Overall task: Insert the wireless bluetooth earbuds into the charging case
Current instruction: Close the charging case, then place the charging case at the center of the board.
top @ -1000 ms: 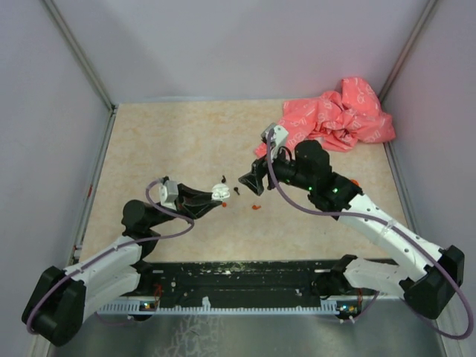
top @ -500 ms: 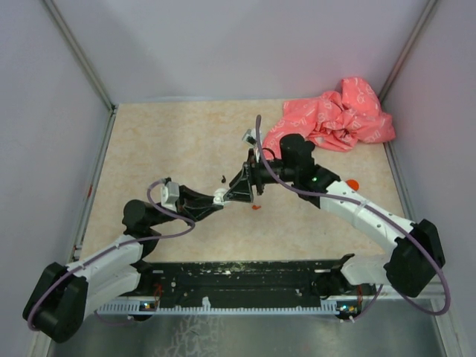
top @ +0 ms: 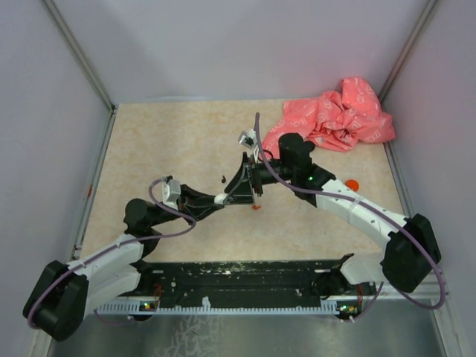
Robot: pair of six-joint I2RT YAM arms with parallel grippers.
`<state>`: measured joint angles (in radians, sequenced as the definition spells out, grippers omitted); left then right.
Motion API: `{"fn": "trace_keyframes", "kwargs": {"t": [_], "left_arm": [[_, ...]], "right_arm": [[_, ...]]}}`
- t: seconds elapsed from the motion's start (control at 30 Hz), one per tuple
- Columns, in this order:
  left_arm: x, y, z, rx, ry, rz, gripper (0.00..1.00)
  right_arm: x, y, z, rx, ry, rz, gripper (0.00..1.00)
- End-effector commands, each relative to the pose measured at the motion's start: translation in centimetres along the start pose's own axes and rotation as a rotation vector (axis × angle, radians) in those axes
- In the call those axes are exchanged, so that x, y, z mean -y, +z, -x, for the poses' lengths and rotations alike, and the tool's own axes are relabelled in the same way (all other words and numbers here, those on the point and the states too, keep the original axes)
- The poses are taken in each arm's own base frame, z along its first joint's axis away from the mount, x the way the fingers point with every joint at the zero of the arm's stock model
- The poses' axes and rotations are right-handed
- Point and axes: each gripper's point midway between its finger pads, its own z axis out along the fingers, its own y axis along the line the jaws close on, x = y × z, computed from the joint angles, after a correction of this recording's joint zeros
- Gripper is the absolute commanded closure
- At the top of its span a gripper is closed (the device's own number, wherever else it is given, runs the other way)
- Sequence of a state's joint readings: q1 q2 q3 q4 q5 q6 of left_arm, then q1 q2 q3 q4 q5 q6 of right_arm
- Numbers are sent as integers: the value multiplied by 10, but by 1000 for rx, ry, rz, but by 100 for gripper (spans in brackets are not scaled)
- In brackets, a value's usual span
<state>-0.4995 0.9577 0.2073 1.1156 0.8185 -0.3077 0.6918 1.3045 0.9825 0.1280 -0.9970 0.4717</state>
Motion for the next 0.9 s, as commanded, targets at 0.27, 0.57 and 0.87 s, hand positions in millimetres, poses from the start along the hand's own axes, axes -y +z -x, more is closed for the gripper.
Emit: {"fn": "trace_keyframes", "kwargs": {"t": [0.27,0.57,0.87], "left_arm": [[-43,-7,-15,-39,-101,262,99],[-101,-64,-67,-155,-398,812,99],[-87,-102,-131,-300,-722,965,96]], "right_arm": [[26,-24,19,66,-160,-286,33],[98,-70,-5,67,-133,-746,31],[128,-106,-23,96,-139,-976,31]]}}
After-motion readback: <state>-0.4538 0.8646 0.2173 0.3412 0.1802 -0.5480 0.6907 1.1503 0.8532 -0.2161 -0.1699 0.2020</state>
